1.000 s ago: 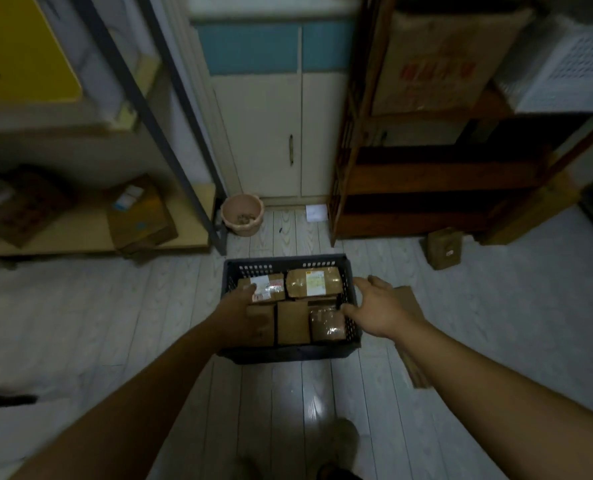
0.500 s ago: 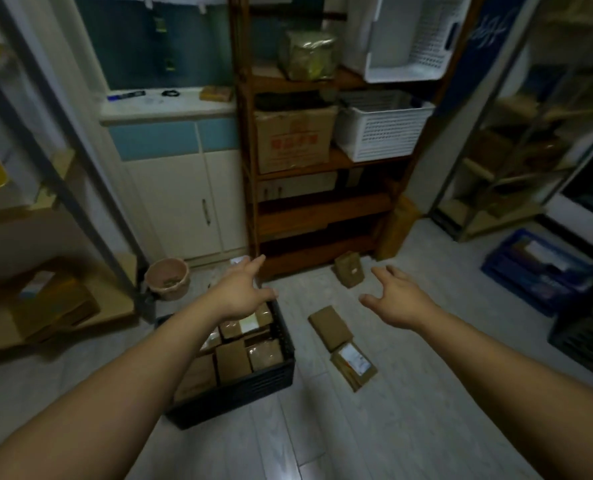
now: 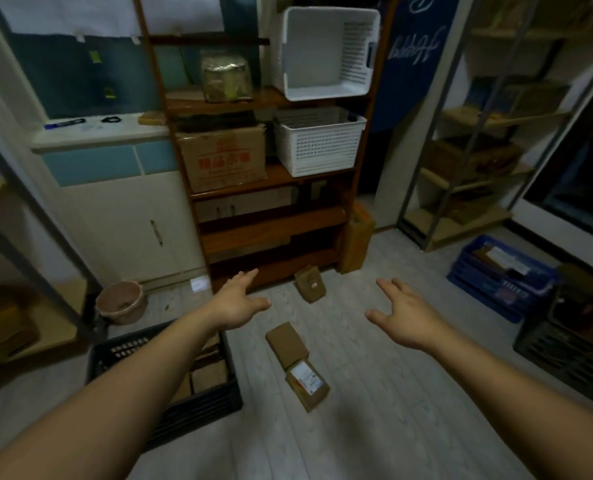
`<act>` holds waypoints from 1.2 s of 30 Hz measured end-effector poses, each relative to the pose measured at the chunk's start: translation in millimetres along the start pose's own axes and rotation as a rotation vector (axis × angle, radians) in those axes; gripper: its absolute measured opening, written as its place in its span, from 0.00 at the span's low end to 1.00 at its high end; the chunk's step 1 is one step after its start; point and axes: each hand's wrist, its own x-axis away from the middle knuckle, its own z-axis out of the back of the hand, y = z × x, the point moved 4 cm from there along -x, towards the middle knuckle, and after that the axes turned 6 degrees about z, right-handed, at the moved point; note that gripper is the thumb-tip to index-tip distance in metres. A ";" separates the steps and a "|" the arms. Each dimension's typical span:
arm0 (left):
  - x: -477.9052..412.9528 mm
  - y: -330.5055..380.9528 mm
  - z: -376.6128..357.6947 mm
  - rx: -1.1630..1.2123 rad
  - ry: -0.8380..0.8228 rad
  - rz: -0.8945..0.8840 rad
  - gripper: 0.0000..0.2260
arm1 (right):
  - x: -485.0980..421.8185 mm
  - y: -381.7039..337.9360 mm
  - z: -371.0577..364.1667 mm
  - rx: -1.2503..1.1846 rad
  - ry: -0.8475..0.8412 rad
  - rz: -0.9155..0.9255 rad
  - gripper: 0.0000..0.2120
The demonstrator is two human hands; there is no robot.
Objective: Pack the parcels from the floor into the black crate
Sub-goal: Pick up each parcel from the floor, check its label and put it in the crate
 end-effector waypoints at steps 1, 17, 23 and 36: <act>-3.8 7.9 -12.0 0.003 -0.017 0.016 0.34 | -2.5 13.7 0.8 -0.009 -0.018 0.000 0.37; -165.6 1.0 -92.4 0.157 -0.151 0.311 0.31 | -148.4 87.1 -70.8 -0.148 -0.318 -0.035 0.37; -199.9 -28.7 -128.8 0.266 -0.150 0.503 0.33 | -215.0 97.0 -113.6 -0.166 -0.455 0.037 0.35; -293.1 -149.9 -333.4 0.393 -0.092 0.832 0.33 | -343.6 175.2 -347.7 -0.107 -0.716 0.132 0.34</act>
